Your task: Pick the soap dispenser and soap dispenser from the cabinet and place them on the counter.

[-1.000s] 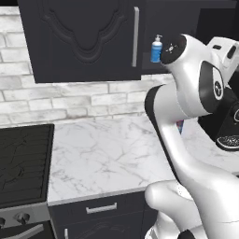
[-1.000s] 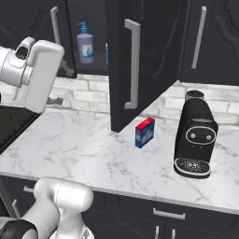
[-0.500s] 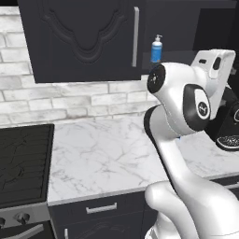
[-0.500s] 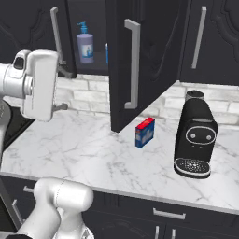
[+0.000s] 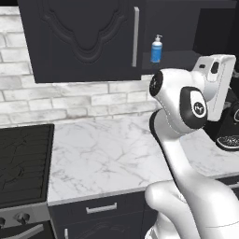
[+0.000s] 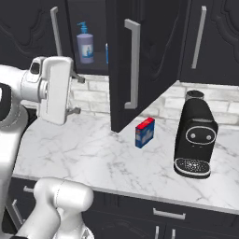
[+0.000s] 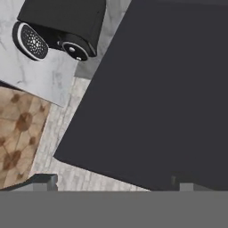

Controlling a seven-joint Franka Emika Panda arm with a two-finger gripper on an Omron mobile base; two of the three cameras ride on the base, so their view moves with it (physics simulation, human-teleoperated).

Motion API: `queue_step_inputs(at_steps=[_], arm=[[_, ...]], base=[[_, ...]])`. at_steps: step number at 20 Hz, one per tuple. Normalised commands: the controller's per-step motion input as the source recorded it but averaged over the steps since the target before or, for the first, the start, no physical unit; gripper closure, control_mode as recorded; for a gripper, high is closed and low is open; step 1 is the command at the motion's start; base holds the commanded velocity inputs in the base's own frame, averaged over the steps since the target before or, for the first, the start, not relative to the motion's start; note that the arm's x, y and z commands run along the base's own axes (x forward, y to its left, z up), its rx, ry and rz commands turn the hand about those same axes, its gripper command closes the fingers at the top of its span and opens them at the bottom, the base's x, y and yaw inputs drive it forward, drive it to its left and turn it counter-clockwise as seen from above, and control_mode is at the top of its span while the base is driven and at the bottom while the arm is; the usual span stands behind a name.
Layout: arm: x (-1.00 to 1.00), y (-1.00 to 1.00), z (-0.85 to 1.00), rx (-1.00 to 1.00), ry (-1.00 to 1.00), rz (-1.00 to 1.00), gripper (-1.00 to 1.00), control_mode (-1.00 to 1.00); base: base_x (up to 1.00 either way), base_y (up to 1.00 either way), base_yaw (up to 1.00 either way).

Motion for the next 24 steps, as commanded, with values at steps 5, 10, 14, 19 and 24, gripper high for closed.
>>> queue_step_inputs(at_steps=[5, 10, 14, 19, 24], arm=[[0.08, -0.23, -0.06, -0.05, 0.07, -0.16, -1.00, -1.00], [0.04, -0.27, -0.06, -0.05, 0.05, -0.15, -1.00, -1.00], [0.00, -0.34, -0.02, -0.05, 0.03, -0.11, -1.00, -1.00], [-0.02, -0.38, 0.00, -0.03, 0.02, -0.10, -1.00, -1.00], [-0.02, -0.39, -0.03, -0.02, 0.02, -0.10, -1.00, -1.00]], base=[[0.00, 0.00, 0.00], [0.00, 0.00, 0.00], [0.00, 0.00, 0.00], [0.00, 0.00, 0.00], [0.00, 0.00, 0.00]])
